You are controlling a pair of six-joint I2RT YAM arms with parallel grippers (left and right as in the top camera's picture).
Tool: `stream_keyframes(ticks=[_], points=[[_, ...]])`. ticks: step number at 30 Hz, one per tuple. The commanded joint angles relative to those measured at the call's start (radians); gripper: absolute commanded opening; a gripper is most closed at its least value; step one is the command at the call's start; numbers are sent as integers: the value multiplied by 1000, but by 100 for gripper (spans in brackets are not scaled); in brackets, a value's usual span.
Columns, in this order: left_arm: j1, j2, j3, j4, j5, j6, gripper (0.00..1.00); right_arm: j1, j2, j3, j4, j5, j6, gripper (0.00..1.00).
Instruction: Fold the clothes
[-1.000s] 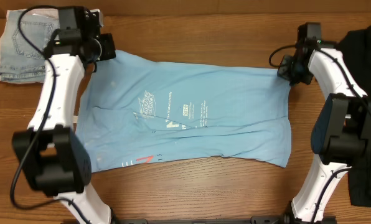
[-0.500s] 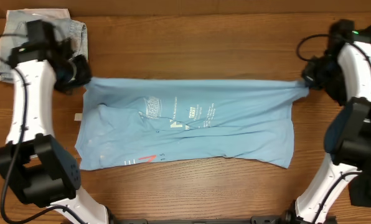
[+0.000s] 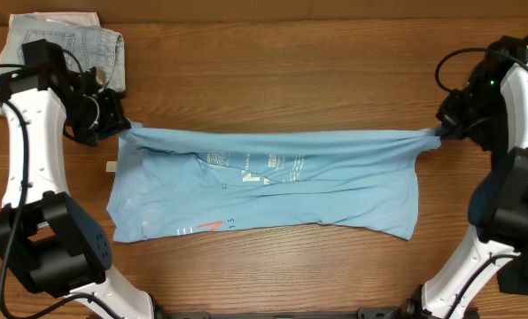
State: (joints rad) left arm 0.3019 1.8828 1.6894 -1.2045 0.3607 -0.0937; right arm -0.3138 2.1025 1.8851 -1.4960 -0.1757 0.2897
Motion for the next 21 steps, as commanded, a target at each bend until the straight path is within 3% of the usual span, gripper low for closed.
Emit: stream_keyframes(ticks=[1, 5, 10, 16, 21], points=[[-23, -60, 0, -34, 10, 44, 4, 7, -113, 27, -38, 17, -15, 4], [-56, -126, 0, -66, -10, 72, 4, 41, -182, 15, -60, 27, -28, 4], [-59, -190, 0, -116, -16, 92, 4, 78, -241, -10, -87, 181, 40, 4], [-30, -204, -9, -188, -23, 112, 4, 72, -263, -40, -97, 182, 41, 4], [21, -204, -52, -185, -125, 93, 4, 50, -263, -42, -127, 225, 69, 4]])
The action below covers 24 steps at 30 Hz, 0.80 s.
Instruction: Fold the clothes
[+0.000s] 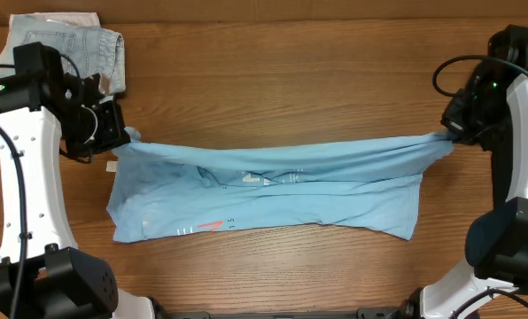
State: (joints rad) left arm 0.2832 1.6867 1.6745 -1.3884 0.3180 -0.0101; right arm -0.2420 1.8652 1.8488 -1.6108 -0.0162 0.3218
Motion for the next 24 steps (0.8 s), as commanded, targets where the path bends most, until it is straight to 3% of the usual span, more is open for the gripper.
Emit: stream_keyframes(ticks=[1, 8, 24], points=[[58, -8, -50, 5, -98, -6, 4, -27, -26, -11, -18, 91, 55, 4], [137, -7, -174, 69, -142, -46, 4, -56, -26, -94, -36, 117, 69, 4], [91, -7, -351, 147, -143, -39, 4, -55, -25, -130, -84, 116, 69, 4]])
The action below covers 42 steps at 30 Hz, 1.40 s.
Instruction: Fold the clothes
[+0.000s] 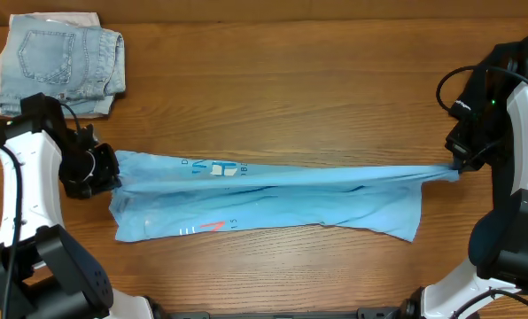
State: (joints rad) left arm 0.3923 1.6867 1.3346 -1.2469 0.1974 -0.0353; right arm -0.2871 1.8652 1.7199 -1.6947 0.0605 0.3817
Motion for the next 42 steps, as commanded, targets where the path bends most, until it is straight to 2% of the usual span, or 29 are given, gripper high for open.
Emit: stream_keyframes(ticks=[1, 8, 13, 15, 16, 17, 18, 22, 25, 26, 30, 32, 34, 36, 37, 42], points=[[-20, -7, -12, 5, -23, -13, 4, -10, -25, -2, 0, 36, 9, 4], [-21, -7, -12, -8, -26, -14, 4, -8, -25, -52, 0, 5, 16, 7], [-27, -7, -29, -16, -40, -26, 22, -8, -25, -117, 23, -10, 16, 23], [-33, -7, -44, -23, -90, -56, 31, -8, -25, -125, 24, -10, 16, 26], [-35, -6, -48, -24, -102, -67, 38, -8, -25, -125, 25, -10, 16, 34], [-38, -7, -50, -27, -104, -74, 54, -8, -25, -125, 28, -10, 16, 50], [-40, -7, -50, -27, -103, -75, 57, -8, -25, -125, 32, -9, 16, 67], [-47, -7, -50, -6, -89, -75, 58, -8, -25, -125, 58, -10, 16, 73], [-62, -7, -50, 27, -24, -73, 53, -8, -25, -125, 83, -17, 16, 84], [-70, -7, -50, 41, 9, -73, 51, -8, -25, -125, 96, -33, 15, 85], [-145, -7, -50, 120, 169, -7, 51, 10, -25, -125, 150, -121, -20, 84], [-200, -7, -50, 159, 186, 11, 48, 35, -25, -127, 195, -158, -59, 67], [-265, -6, -50, 183, 175, 13, 40, 66, -25, -136, 227, -185, -72, 35], [-333, -5, -50, 198, 139, 3, 29, 104, -25, -154, 256, -190, -71, 22], [-365, -2, -50, 201, 103, -15, 25, 126, -25, -167, 271, -190, -70, 18], [-461, 46, -50, 199, -113, -172, 5, 204, -25, -253, 370, -189, -53, 17]])
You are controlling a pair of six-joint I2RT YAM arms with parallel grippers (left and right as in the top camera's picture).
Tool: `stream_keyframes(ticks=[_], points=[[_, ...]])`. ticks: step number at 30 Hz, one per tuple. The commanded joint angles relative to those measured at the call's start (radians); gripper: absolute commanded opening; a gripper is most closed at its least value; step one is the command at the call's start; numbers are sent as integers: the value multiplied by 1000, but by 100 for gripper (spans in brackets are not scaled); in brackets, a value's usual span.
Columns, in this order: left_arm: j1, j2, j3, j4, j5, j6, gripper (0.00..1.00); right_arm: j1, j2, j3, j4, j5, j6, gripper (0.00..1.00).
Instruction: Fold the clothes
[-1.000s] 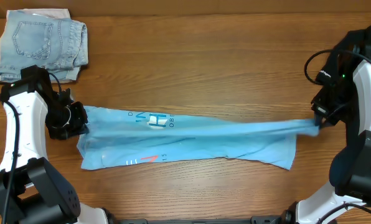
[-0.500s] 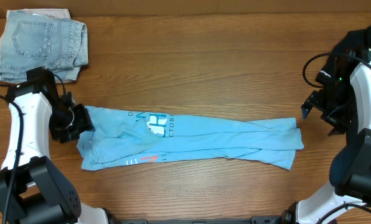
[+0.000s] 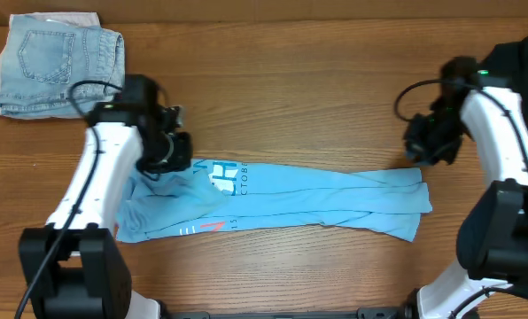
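A light blue T-shirt (image 3: 308,199) lies across the table, doubled lengthwise into a long narrow band with white print near its left end. My left gripper (image 3: 164,158) hangs over the band's upper left part and hides the cloth beneath it, so its fingers cannot be made out. My right gripper (image 3: 421,149) is just beyond the band's upper right corner, apart from the cloth, with nothing in it.
A folded pair of light denim shorts (image 3: 60,62) rests on a pale garment at the far left corner of the wooden table (image 3: 282,97). My arms' white links cross the table's left and right sides.
The shirt's far edge, held stretched between both grippers, now lies on the near half. Both grippers have moved inward. The right one has let go and sits clear of the cloth.
At first both grippers were shut on the far corners of the spread shirt, pulling it taut. Then that edge stood nearer, over the shirt's middle, then lower still with the print flipped. Now the shirt lies doubled and the right gripper is free.
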State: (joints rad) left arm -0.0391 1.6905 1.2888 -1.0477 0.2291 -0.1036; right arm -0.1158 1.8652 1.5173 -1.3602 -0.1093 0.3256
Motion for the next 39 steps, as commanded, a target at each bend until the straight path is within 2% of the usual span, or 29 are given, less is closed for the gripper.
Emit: stream_keyframes(ticks=[1, 4, 11, 15, 19, 22, 25, 29, 34, 39], points=[[-34, 56, -5, 1, -143, -103, 4, 41, -25, -71, 53, -19, 18, 16], [-34, 122, -5, 1, -103, -103, 4, 59, -24, -146, 116, -21, 57, 13], [-25, 305, -5, 2, -106, -130, 4, 59, -23, -309, 228, -3, 135, 14], [-6, 377, -5, 6, -144, -168, 4, 58, -23, -362, 261, 41, 177, 19], [38, 408, -5, -2, -241, -236, 4, 58, -23, -374, 274, 41, 187, 21], [85, 409, -5, -3, -263, -261, 4, 58, -23, -374, 290, 40, 203, 20], [143, 408, -4, -3, -264, -265, 4, 58, -23, -374, 317, 40, 203, 21], [213, 408, -4, -3, -277, -271, 4, 59, -23, -374, 360, 37, 202, 27], [292, 407, 8, -24, -292, -271, 4, 64, -23, -370, 404, -25, 167, 27], [335, 407, 81, -105, -329, -280, 4, 61, -23, -301, 362, -21, 112, 34]])
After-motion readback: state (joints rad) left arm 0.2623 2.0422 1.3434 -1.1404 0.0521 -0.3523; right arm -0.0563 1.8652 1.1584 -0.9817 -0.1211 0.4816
